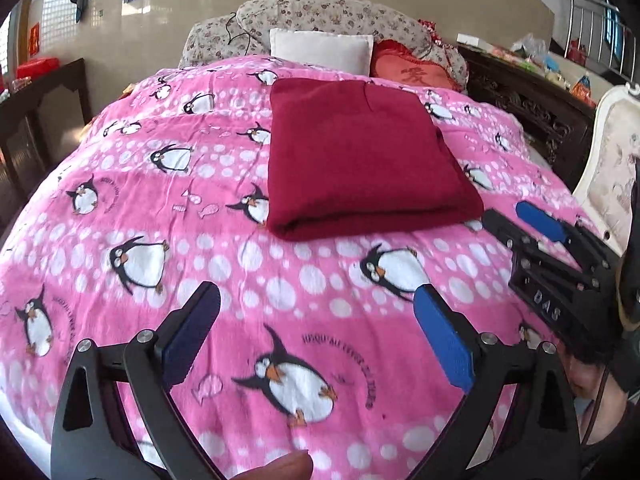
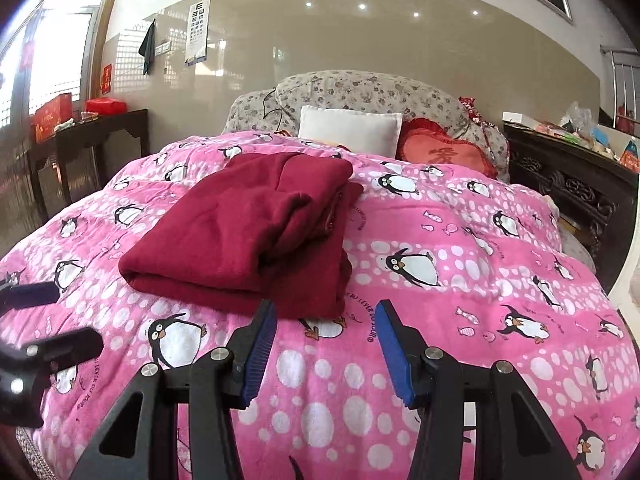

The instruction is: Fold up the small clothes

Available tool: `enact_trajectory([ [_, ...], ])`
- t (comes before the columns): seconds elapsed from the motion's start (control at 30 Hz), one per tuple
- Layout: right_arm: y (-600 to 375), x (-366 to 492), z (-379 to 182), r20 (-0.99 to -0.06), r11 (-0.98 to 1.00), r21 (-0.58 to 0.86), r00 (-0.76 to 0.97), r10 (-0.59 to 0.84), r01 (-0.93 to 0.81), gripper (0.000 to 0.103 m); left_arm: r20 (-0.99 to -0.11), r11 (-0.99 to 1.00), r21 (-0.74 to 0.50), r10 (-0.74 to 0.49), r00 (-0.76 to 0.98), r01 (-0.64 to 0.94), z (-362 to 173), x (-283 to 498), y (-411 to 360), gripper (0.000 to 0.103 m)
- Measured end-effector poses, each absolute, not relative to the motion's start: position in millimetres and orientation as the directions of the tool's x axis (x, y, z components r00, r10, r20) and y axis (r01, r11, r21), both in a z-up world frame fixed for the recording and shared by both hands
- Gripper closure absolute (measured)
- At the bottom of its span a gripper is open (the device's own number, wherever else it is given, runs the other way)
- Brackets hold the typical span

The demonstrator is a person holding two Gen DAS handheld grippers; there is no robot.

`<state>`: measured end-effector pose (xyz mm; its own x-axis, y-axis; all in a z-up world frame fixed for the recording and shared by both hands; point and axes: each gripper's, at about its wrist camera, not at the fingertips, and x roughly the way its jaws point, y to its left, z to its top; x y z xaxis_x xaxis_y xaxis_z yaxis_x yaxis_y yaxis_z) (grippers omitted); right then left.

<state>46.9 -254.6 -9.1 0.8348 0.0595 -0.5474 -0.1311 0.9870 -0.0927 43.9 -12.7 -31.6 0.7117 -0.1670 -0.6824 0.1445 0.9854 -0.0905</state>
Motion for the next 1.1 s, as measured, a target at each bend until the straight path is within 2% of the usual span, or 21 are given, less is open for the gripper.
enact_trajectory([
  [0.1,-257.7,48.3,-9.5,-0.551,0.988,-0.082,0.832,0.063,-0.129,0.054,-0.689,0.989,-0.059,-0.141,0.711,0.139,-30.3,42.3,-18.0,0.005],
  [1.1,-262.2,52.9,-13.8,-0.566,0.991,-0.065,0.822,0.060,-0.117,0.054,-0.692,0.981,-0.089,-0.185,0.697,0.172,-37.4,42.8,-19.5,0.005],
])
